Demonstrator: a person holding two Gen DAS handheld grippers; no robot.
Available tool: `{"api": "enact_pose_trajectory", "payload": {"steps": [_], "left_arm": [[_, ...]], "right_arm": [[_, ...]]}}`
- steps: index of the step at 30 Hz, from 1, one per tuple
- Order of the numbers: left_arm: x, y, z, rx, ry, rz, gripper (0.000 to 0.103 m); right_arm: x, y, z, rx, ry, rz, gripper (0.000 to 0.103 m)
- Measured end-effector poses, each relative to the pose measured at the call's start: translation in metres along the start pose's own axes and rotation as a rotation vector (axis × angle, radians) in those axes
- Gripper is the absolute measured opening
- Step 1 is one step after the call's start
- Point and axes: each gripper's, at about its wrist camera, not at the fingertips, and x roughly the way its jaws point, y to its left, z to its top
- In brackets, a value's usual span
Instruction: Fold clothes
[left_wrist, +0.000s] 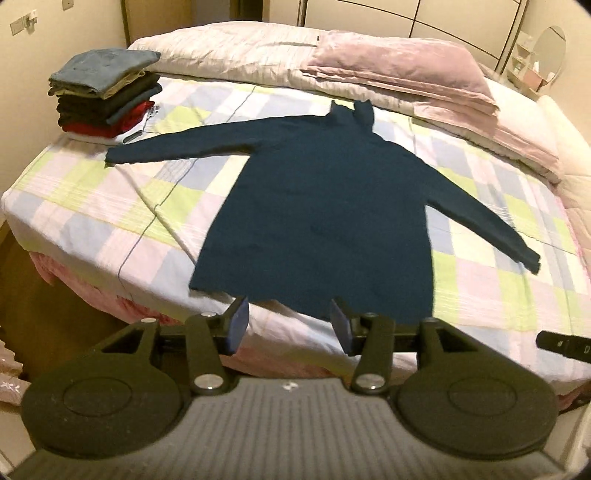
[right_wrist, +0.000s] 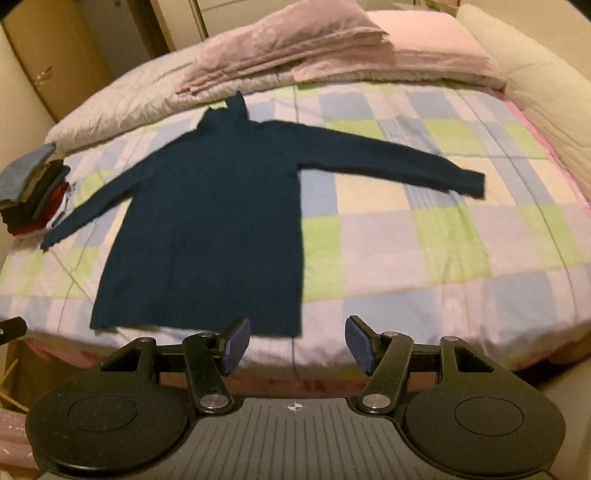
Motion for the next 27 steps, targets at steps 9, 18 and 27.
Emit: {"api": "enact_pose_trajectory", "payload": {"steps": [9,18,27], "left_arm": [[-0.02,-0.021,-0.004,0.046,-0.012,-0.021,0.048],[-0.033,-0.021,-0.001,0.075,-0.024,-0.023,0.051],[-0.044,-0.011,0.001,0.081,-0.039,0.007,0.055]], "right_arm": [[-0.044,0.001,-0.007,-0.062,-0.078,-0.018,0.061],[-0.061,0.008,-0.013,-0.053,-0.105,-0.043,0.061],[-0.063,0.03,-0.011,-0.089,-0.066,-0.042,0.061]]}}
